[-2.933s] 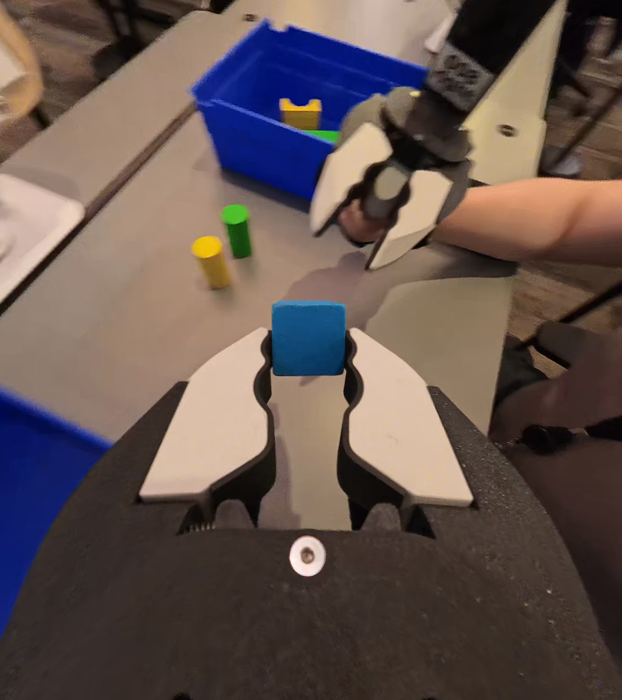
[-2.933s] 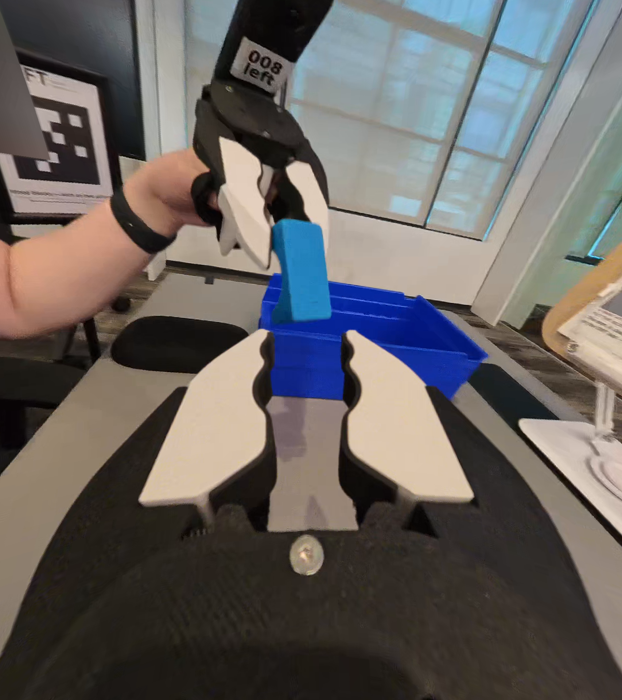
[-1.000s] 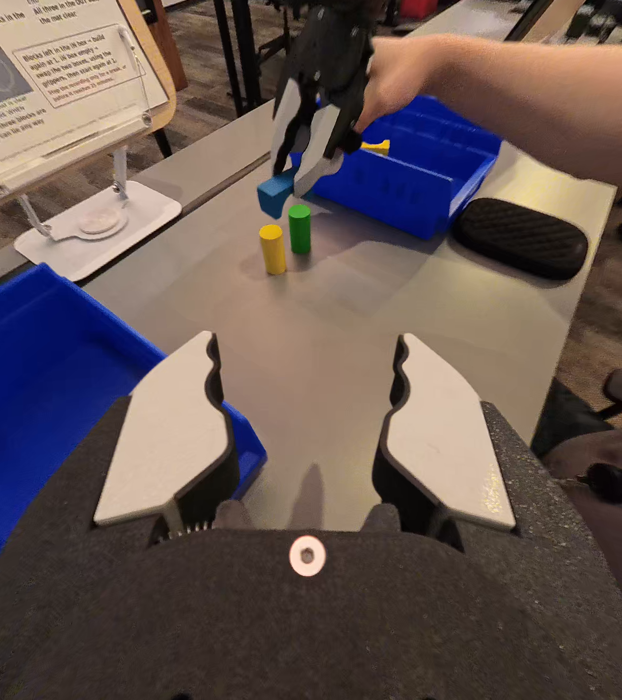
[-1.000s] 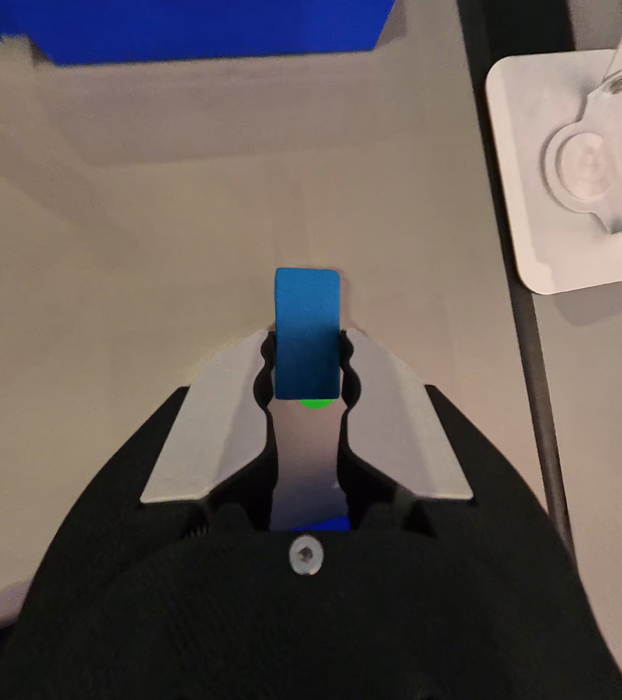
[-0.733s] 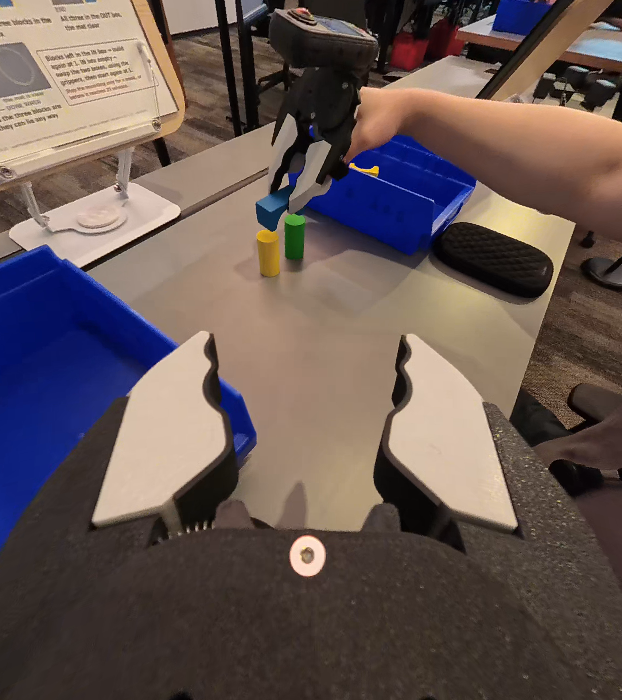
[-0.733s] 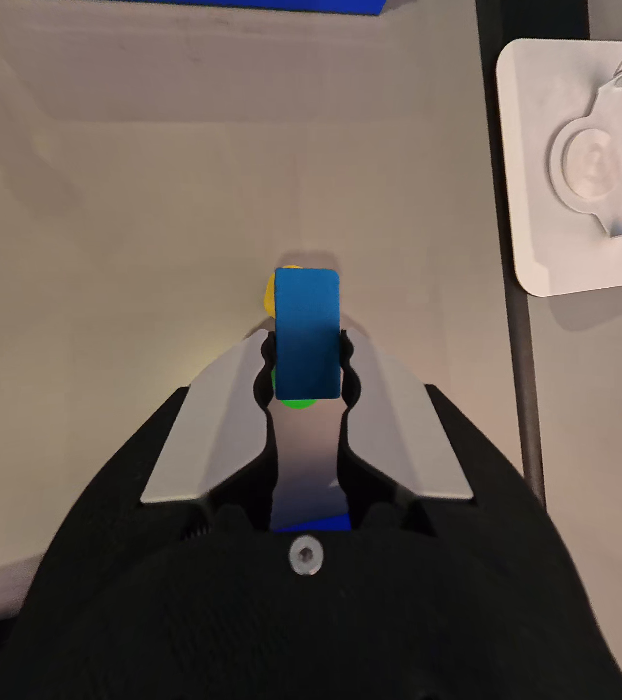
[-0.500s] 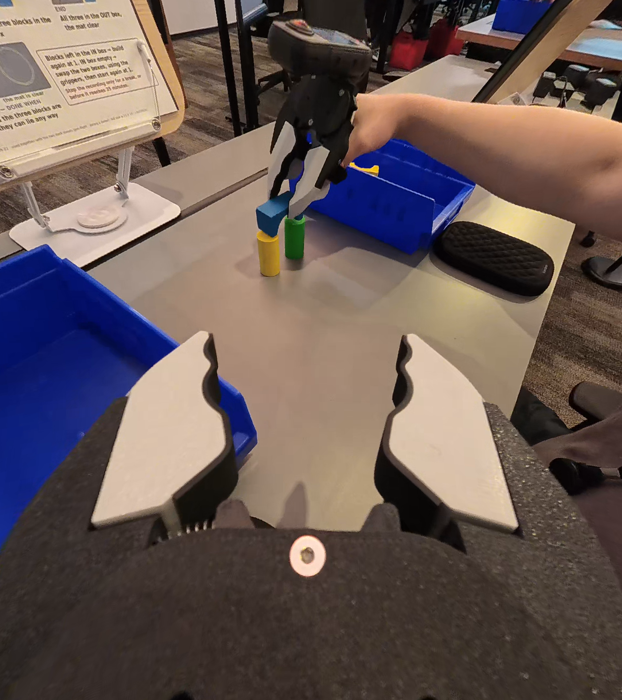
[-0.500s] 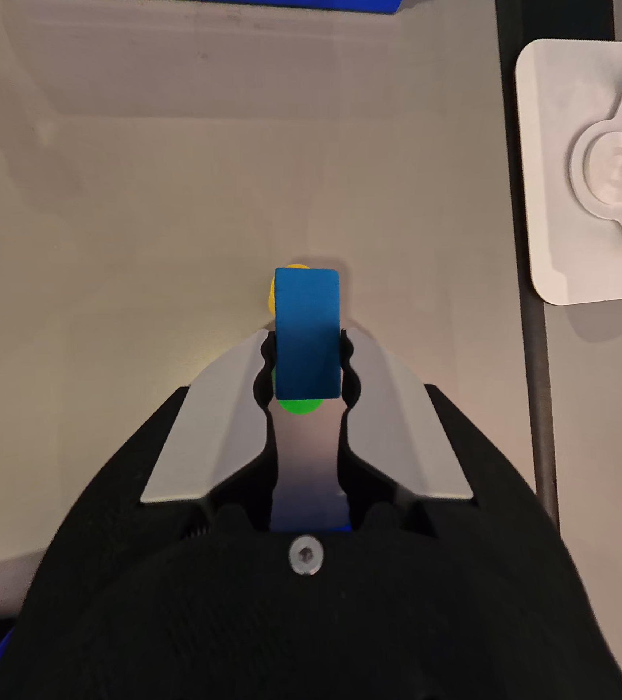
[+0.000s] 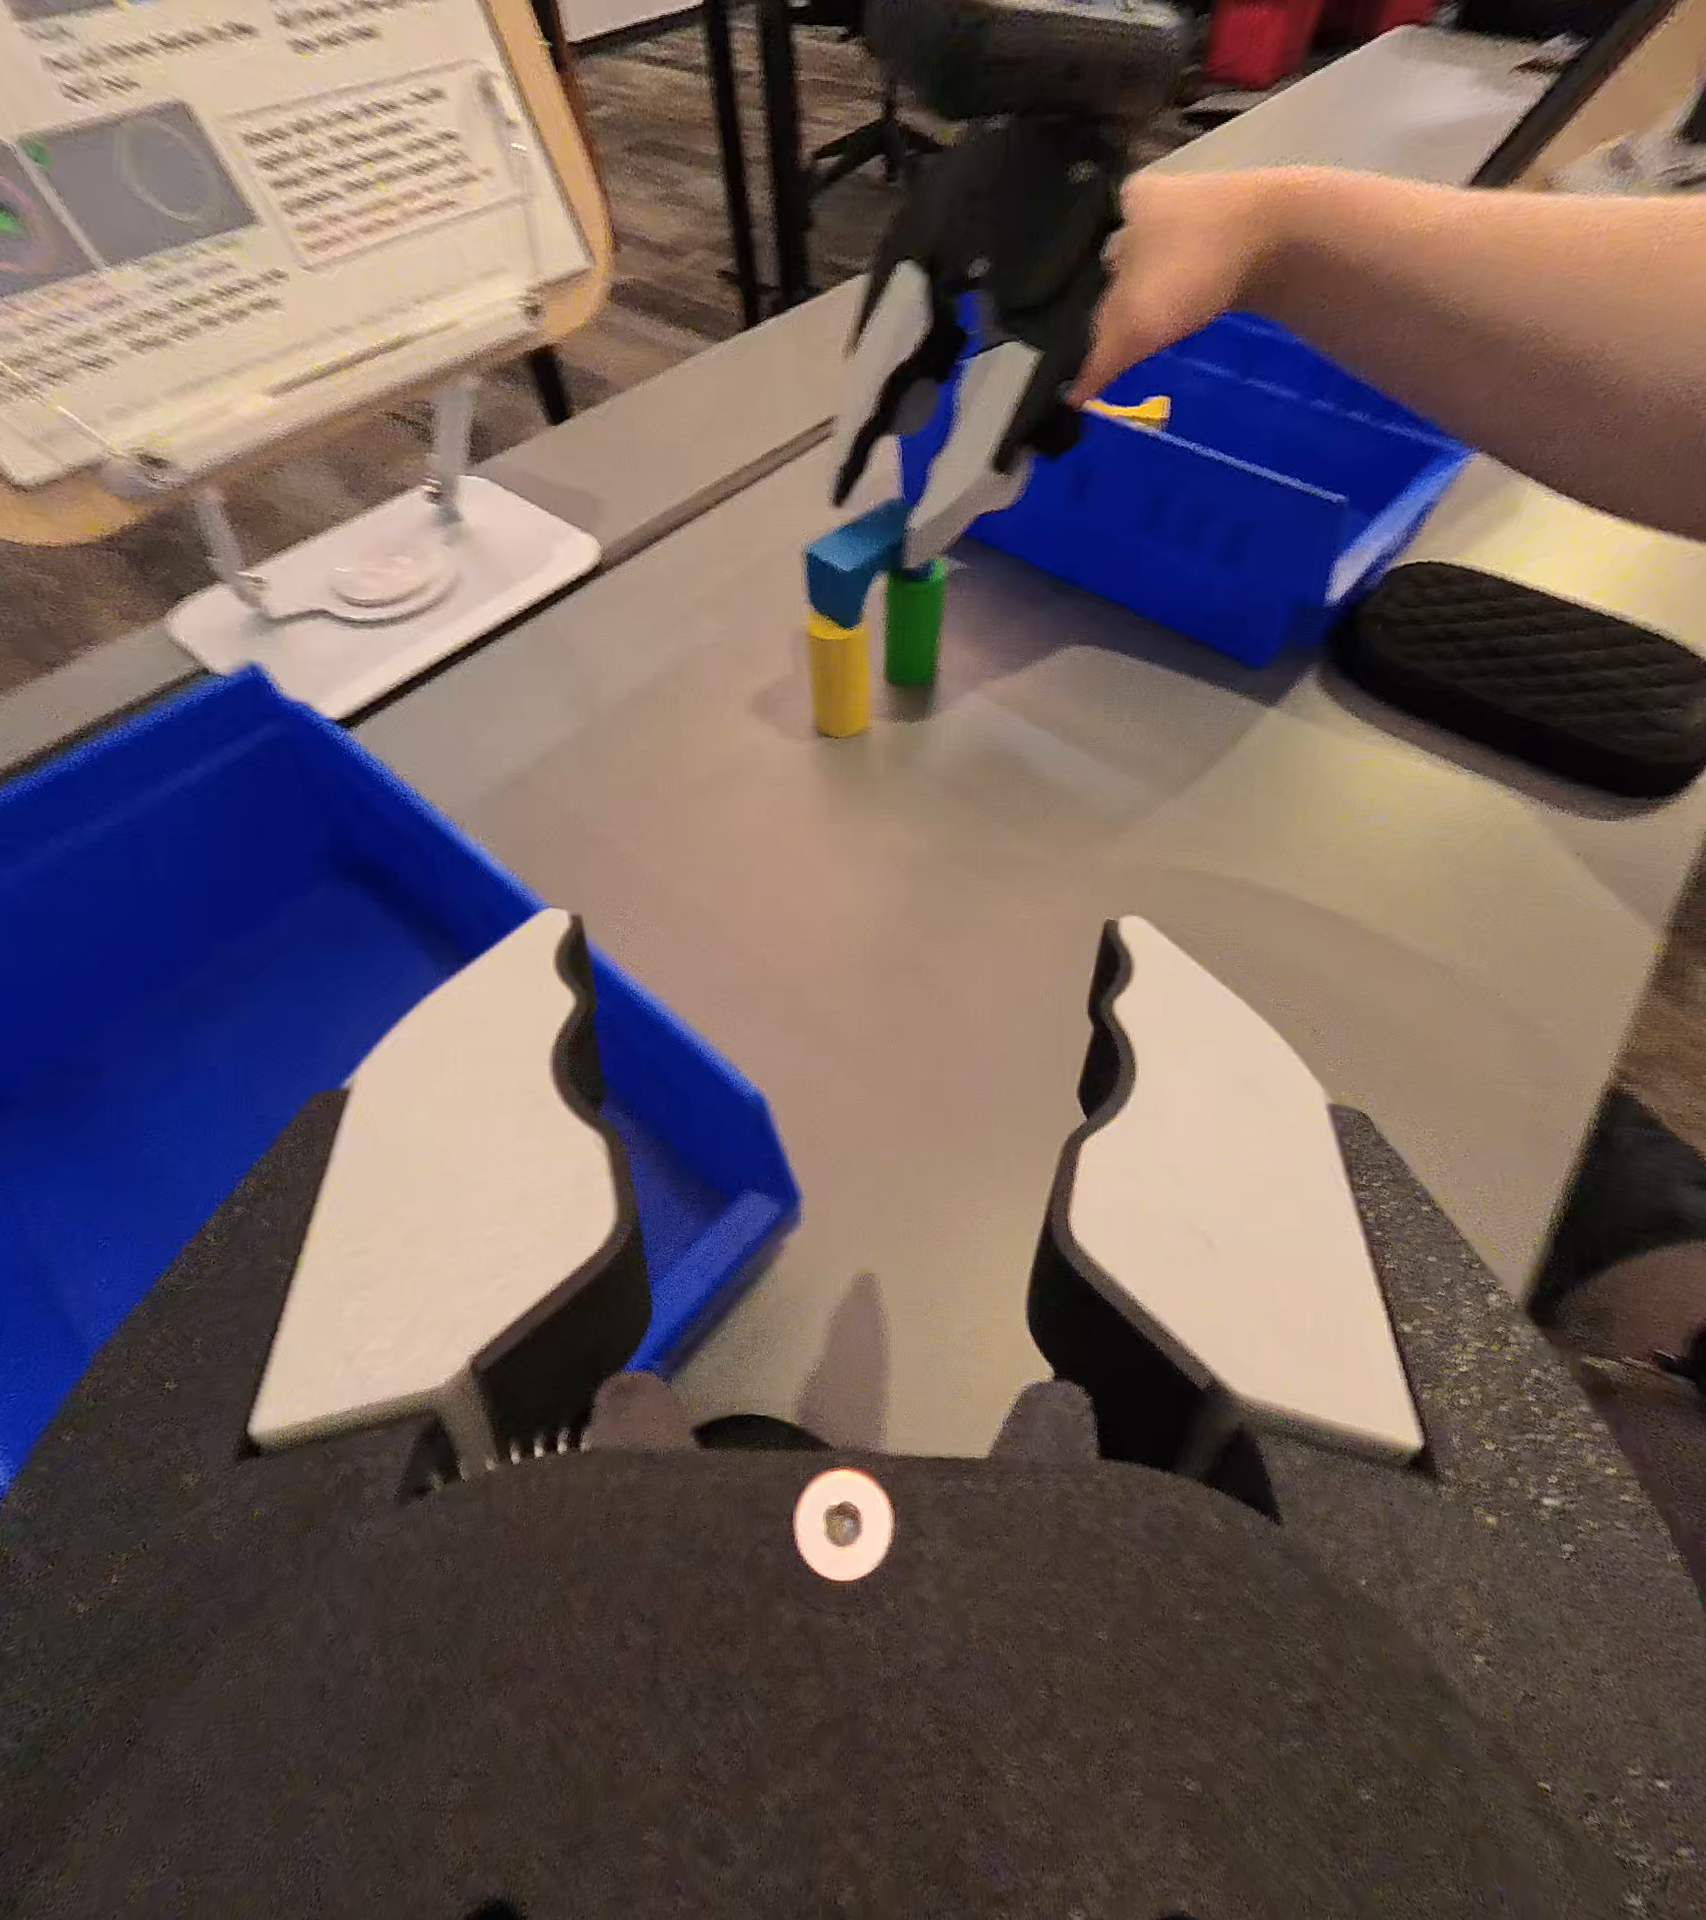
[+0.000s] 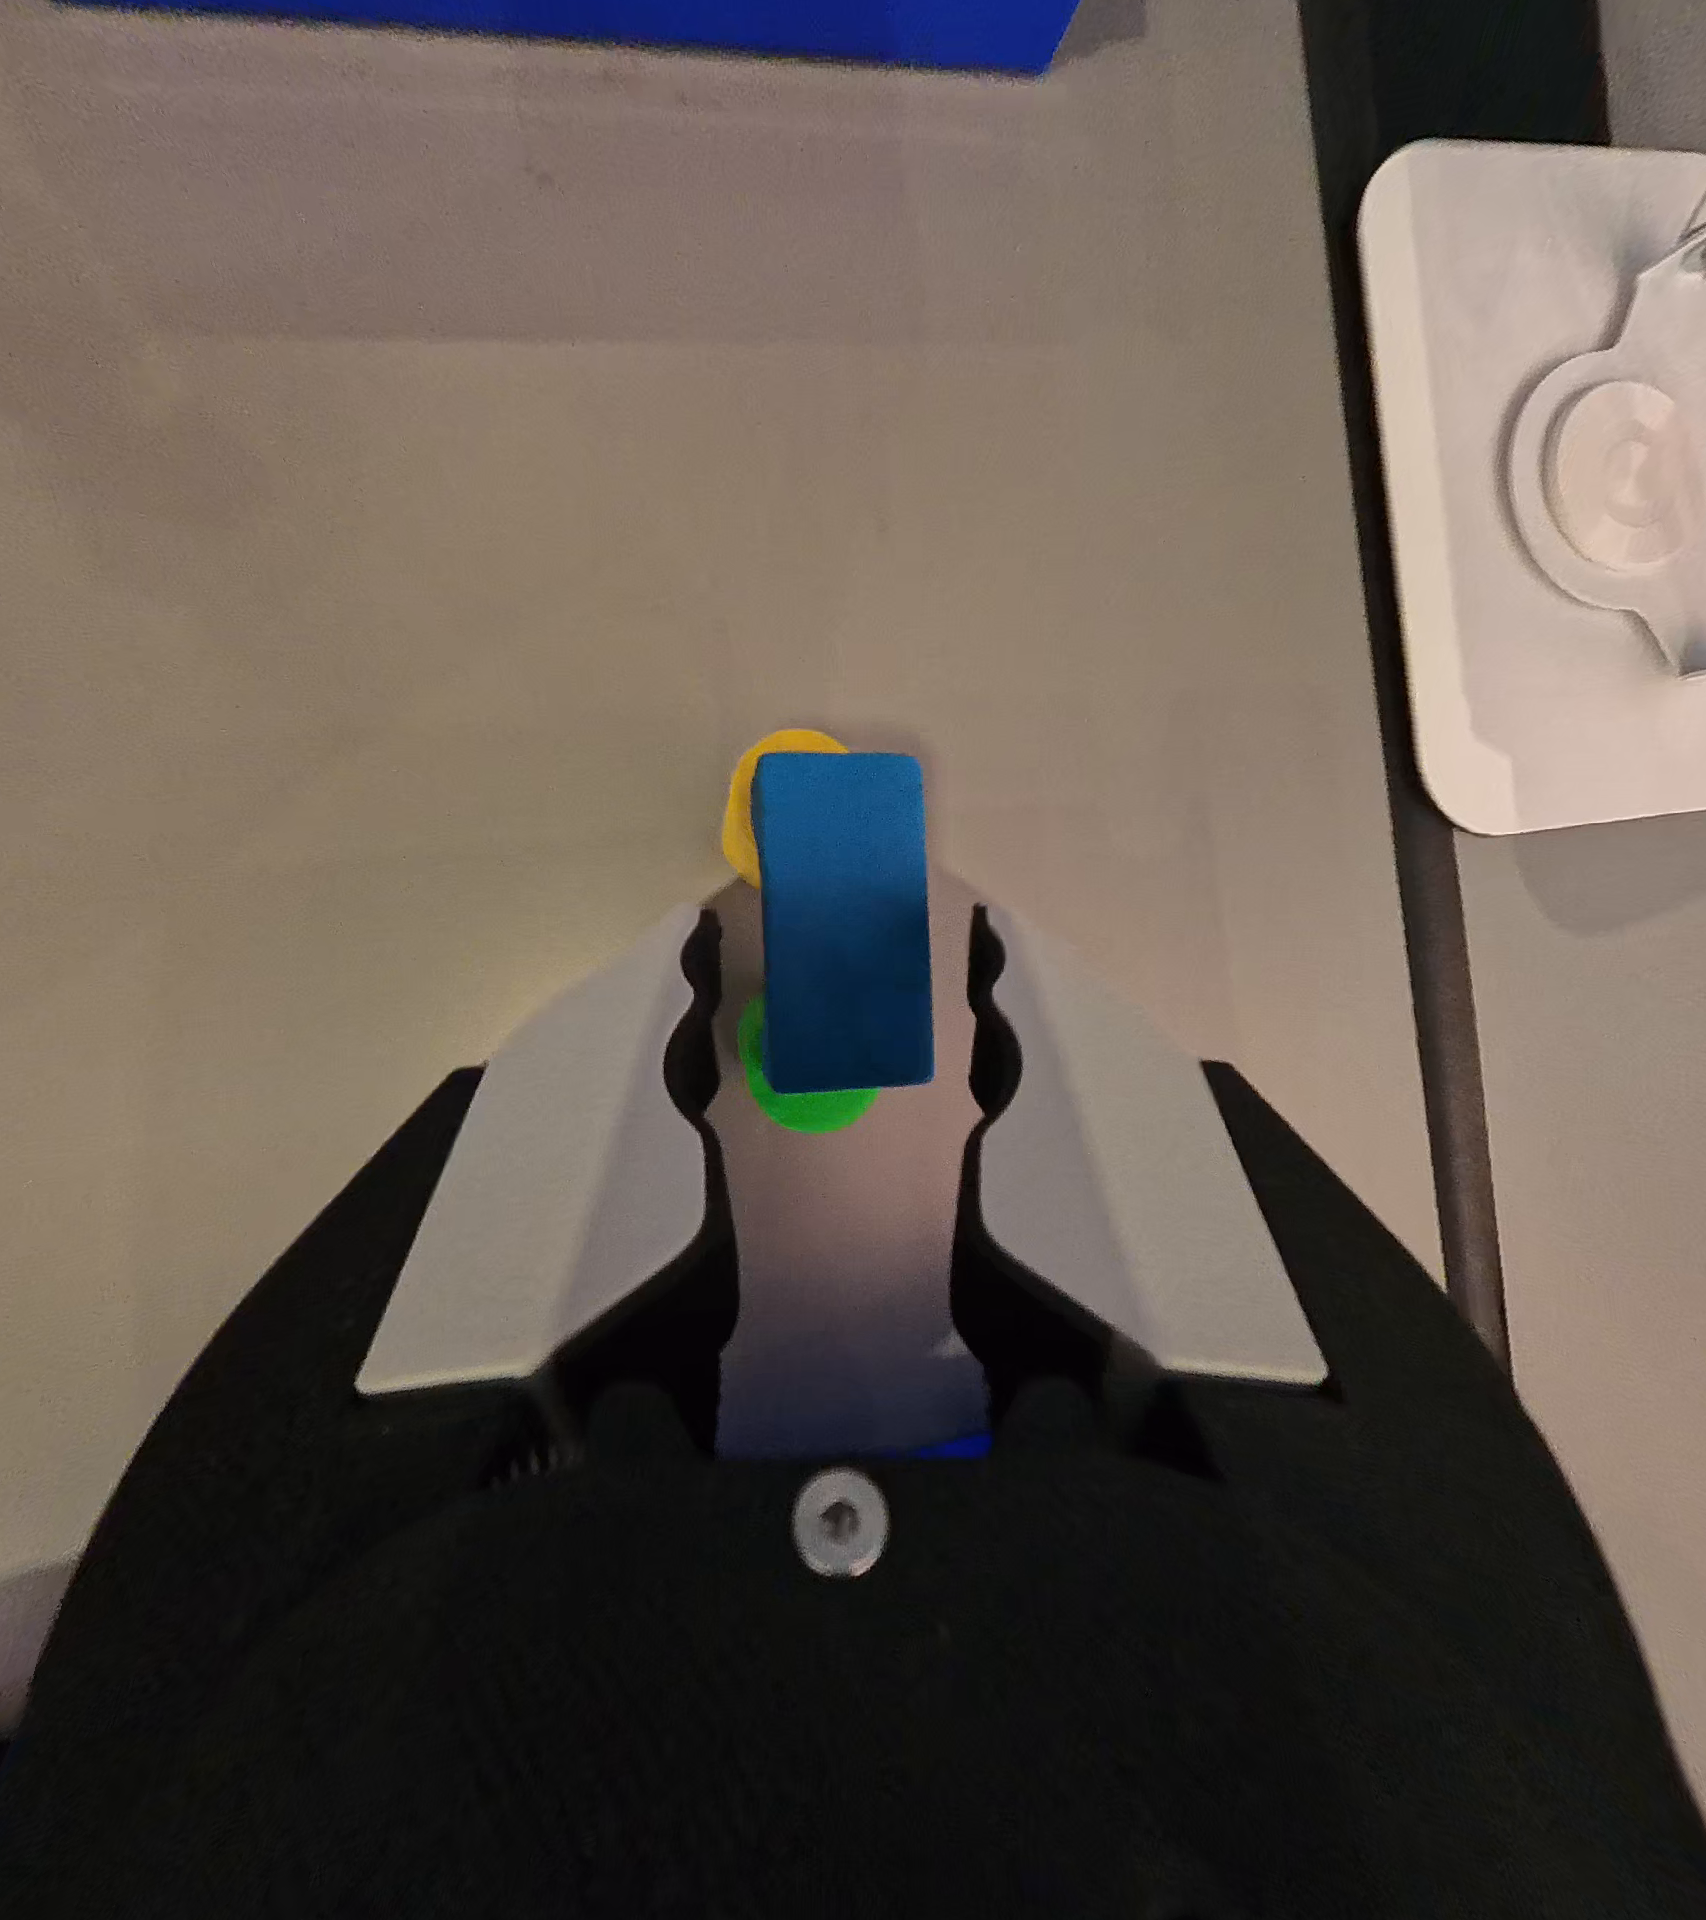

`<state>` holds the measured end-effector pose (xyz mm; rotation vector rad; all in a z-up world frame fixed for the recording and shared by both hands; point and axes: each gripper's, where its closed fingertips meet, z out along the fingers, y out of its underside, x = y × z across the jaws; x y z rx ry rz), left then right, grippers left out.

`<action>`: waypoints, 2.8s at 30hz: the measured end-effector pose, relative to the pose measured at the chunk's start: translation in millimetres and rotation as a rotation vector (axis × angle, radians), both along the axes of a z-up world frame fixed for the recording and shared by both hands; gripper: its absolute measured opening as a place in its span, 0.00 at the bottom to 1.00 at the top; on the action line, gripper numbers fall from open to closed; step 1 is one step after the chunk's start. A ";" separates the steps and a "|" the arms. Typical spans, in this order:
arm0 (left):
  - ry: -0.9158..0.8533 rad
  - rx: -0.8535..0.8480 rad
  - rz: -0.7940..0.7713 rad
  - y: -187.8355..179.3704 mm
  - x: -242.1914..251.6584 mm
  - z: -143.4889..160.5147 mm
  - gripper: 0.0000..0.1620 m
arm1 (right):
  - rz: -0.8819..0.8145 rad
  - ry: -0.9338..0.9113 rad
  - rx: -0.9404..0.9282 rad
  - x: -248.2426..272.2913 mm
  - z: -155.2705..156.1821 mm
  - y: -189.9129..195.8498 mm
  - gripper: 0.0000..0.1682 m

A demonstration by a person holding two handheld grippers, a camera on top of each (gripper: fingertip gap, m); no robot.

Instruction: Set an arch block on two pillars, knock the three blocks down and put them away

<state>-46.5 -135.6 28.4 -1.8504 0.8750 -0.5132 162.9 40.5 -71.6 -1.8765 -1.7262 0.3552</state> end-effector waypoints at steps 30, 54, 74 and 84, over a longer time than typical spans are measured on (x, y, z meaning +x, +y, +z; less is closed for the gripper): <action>0.015 0.231 0.397 197.0 -44.2 66.7 0.55 | -1.079 0.071 -0.089 98.5 -1.2 16.9 0.01; -0.010 0.198 0.362 179.3 -62.1 76.0 0.54 | -1.060 -0.093 -0.373 48.8 -54.6 16.3 0.00; -0.029 0.139 0.307 164.1 -62.6 77.2 0.54 | -0.751 -0.022 -0.079 -2.4 -18.8 -81.3 0.39; 0.211 -0.019 -0.365 70.6 71.2 14.2 0.48 | -0.839 -0.201 -0.247 49.2 -89.2 -126.5 0.44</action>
